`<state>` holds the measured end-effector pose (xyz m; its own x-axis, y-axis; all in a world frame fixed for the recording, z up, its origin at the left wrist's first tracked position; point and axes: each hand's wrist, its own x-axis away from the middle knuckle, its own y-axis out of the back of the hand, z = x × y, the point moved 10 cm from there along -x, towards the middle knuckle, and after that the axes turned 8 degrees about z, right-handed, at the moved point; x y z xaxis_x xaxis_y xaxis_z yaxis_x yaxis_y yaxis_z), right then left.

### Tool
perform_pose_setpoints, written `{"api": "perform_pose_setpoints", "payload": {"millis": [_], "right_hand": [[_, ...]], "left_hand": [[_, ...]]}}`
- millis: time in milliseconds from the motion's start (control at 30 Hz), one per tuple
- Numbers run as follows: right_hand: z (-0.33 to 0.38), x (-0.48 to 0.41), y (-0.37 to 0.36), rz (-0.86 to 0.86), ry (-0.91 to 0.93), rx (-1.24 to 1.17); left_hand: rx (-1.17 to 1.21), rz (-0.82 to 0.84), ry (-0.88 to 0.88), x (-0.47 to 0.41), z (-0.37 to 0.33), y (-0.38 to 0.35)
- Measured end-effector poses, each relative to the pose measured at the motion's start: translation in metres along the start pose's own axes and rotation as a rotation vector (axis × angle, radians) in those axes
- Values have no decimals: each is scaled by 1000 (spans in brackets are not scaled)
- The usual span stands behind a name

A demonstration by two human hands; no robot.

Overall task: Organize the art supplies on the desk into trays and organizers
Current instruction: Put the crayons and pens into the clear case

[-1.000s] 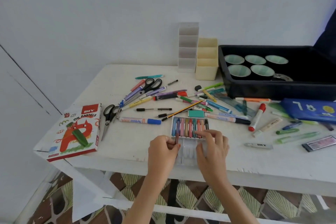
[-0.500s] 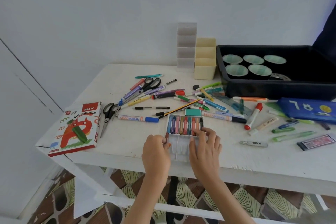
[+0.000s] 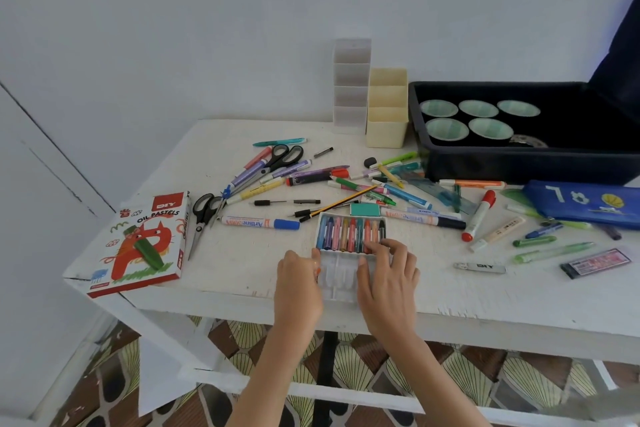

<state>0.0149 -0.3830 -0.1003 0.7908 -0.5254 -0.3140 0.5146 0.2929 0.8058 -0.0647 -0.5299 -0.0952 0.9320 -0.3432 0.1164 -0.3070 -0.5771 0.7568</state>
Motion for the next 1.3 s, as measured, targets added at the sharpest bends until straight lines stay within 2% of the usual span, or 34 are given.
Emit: {"api": "perform_pose_setpoints", "payload": {"millis": [200,500,567,667,700,800,900,967,1167,1300], "right_hand": [[3,1,2,-9,1,6],[0,1,-1,29,-8,1],[0,-1,0,58,-7,-90],[-10,-7,10,102,-49,-397],[-17,-7,21,65,-68,-388],[-40,-9,56,-58,-119,-81],[-75,-13,66,26,-298,202],[-91,-13,64,84,-354,256],[-93,-12,68,21,-288,205],[-35,-15,88,-96,-14,78]], "left_hand": [[-98,93,-54,4,-4,-10],[59,159,-77,-4,2,-3],[59,140,-106,-6,1,-1],[50,53,-141,-10,-3,7],[53,53,-139,-12,-4,6],[71,85,-117,-21,-3,0],[134,104,-123,-25,-4,-7],[170,108,-125,-28,-5,-9],[343,122,-178,-30,-2,-17],[460,106,-197,-29,8,-17]]}}
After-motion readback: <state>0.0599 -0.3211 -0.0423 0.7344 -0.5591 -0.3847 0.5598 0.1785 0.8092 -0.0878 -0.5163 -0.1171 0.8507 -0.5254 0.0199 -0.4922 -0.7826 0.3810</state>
